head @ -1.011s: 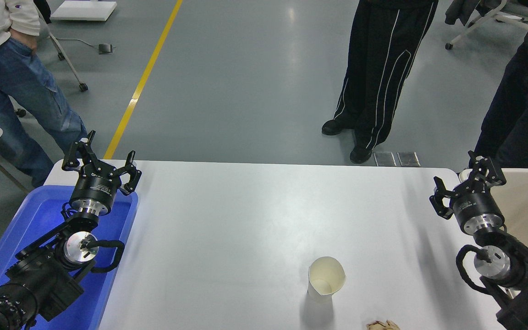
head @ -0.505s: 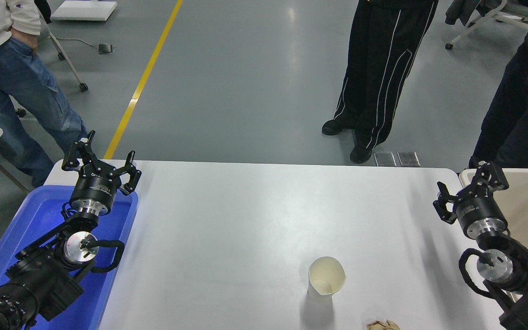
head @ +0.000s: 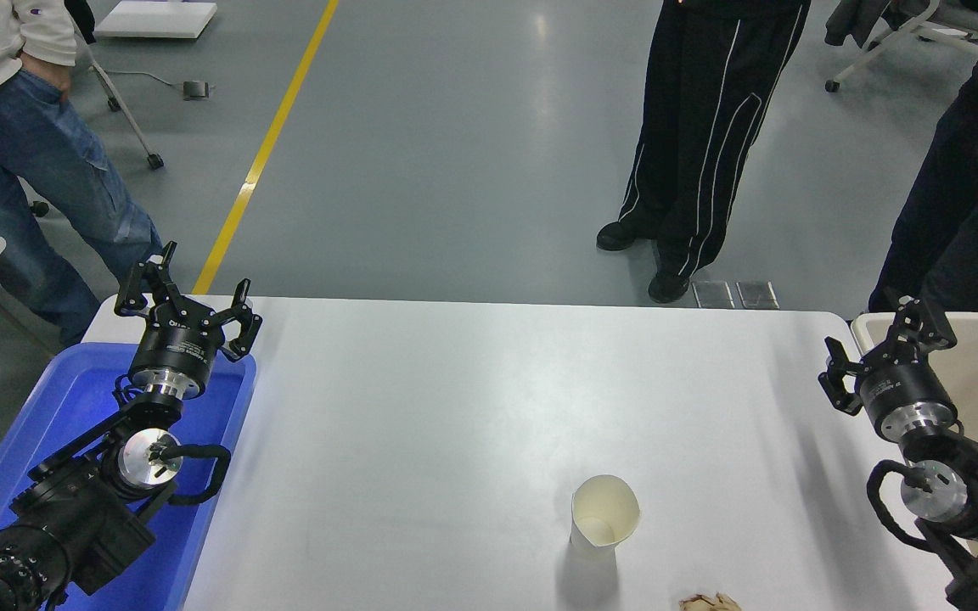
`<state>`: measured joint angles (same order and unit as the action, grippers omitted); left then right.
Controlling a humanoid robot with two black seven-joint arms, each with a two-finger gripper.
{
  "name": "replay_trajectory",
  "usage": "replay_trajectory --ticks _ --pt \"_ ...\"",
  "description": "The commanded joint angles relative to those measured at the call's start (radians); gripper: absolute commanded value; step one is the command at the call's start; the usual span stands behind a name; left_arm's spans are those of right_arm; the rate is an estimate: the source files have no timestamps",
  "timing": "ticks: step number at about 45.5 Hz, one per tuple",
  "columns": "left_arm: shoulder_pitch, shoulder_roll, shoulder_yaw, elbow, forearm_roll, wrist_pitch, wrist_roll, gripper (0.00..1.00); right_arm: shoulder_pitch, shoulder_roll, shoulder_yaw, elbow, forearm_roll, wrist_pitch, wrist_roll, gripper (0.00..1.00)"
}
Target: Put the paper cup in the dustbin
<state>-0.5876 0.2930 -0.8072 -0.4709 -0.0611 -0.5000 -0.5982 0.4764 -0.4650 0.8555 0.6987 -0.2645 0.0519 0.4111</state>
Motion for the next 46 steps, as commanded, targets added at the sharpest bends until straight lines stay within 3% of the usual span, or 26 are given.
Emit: replay_trajectory --ticks 1,18,28,46 --pt "0.000 0.000 0.000 0.000 0.000 0.000 0.000 1.00 0.088 -0.141 -0.289 0.007 -0.019 -0.001 0.002 1.00" --pt "0.000 0.000 0.000 0.000 0.000 0.000 0.000 1.00 0.338 -0.339 -0.762 0.054 -0.226 0.000 0.003 1.00" --pt "0.000 0.000 0.000 0.000 0.000 0.000 0.000 1.00 0.491 -0.446 -0.888 0.264 -0.524 0.002 0.002 1.00" --pt "0.000 0.000 0.000 0.000 0.000 0.000 0.000 1.00 0.580 -0.504 -0.961 0.620 -1.070 0.005 0.002 1.00"
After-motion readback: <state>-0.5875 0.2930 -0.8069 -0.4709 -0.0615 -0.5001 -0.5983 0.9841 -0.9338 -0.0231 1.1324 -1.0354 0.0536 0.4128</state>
